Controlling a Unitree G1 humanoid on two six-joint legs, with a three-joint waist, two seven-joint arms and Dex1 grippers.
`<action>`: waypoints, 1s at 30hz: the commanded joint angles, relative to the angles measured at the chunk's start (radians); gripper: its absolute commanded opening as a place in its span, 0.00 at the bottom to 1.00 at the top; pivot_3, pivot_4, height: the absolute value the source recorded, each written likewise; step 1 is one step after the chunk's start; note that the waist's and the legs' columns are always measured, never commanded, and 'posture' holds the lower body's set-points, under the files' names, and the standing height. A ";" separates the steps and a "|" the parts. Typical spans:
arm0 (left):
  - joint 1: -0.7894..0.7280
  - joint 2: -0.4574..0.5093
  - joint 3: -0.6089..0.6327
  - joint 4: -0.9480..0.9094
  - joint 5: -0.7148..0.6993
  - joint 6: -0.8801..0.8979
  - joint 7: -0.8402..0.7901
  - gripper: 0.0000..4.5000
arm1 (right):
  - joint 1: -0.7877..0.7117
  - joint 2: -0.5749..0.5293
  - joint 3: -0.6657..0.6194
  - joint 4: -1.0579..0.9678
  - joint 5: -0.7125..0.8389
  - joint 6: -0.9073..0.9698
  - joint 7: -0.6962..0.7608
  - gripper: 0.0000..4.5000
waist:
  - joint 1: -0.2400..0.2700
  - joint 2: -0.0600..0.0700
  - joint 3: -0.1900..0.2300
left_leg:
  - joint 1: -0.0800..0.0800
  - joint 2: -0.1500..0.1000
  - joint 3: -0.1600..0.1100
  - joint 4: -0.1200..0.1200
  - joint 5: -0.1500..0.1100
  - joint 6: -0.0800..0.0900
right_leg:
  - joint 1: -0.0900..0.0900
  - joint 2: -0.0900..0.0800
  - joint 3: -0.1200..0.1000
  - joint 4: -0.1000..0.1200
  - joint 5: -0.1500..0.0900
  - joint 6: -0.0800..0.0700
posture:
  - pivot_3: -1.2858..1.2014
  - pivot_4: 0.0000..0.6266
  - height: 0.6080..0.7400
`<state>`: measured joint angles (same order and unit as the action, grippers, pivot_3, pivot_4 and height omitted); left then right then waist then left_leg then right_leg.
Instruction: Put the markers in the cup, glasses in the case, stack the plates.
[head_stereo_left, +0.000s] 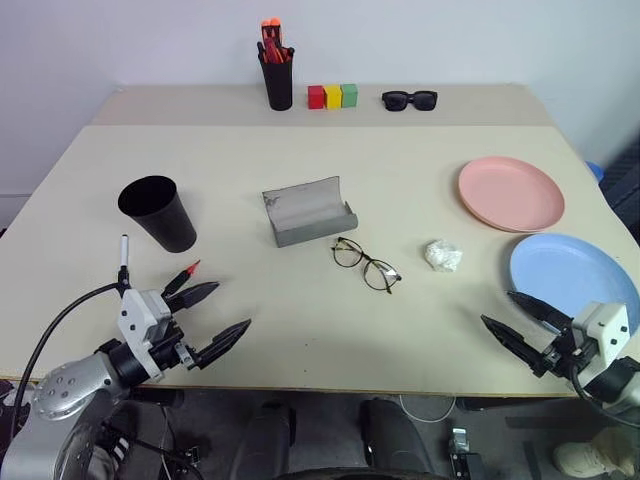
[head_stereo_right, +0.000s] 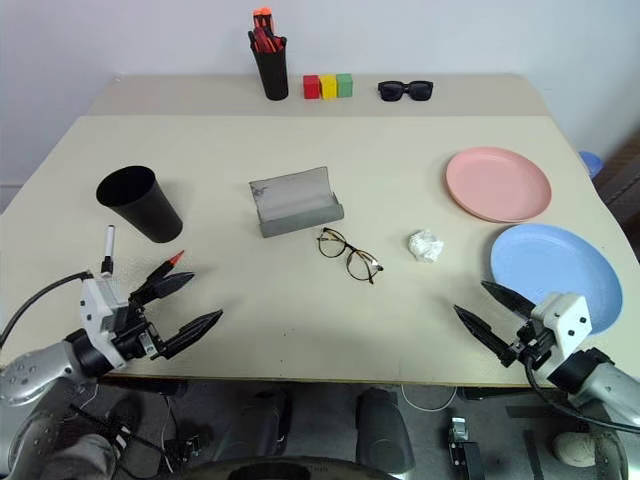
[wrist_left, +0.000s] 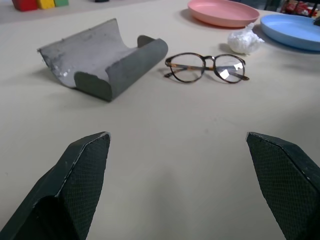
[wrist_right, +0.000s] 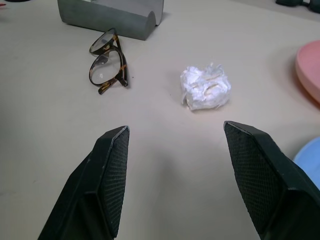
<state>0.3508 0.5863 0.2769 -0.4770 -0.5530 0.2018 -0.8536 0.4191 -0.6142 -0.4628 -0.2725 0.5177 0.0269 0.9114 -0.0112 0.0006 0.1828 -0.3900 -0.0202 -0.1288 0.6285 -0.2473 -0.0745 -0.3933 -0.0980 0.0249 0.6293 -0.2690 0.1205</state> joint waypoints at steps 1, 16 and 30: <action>-0.012 -0.004 -0.003 -0.012 0.012 -0.032 0.000 1.00 | -0.030 0.000 0.006 -0.007 0.001 -0.017 0.003 0.68 | 0.000 0.000 0.000 | 0.000 0.000 0.000 0.000 0.000 0.000 | 0.000 0.000 0.000 0.000 0.000 0.000 | 0.52 0.24 1.00; 0.019 -0.045 -0.001 0.175 0.066 -0.212 -0.078 1.00 | -0.051 0.003 0.014 0.013 -0.010 -0.037 0.019 0.68 | 0.000 0.000 0.000 | 0.000 0.000 0.000 0.000 0.000 0.000 | 0.000 0.000 0.000 0.000 0.000 0.000 | 0.52 0.24 1.00; 0.037 -0.064 0.004 0.295 0.074 -0.347 -0.115 1.00 | -0.135 -0.007 0.066 0.100 -0.038 -0.082 0.058 0.68 | 0.001 0.000 0.000 | -0.001 0.000 0.000 0.000 0.000 0.000 | -0.001 0.000 0.000 0.000 0.000 -0.001 | 0.52 0.24 1.00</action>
<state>0.3889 0.5200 0.2608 -0.1652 -0.4687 -0.1255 -0.9725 0.2866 -0.6108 -0.3886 -0.1633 0.4757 -0.0356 0.9664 -0.0105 0.0006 0.1828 -0.3907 -0.0201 -0.1284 0.6280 -0.2474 -0.0745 -0.3940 -0.0981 0.0249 0.6288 -0.2687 0.1199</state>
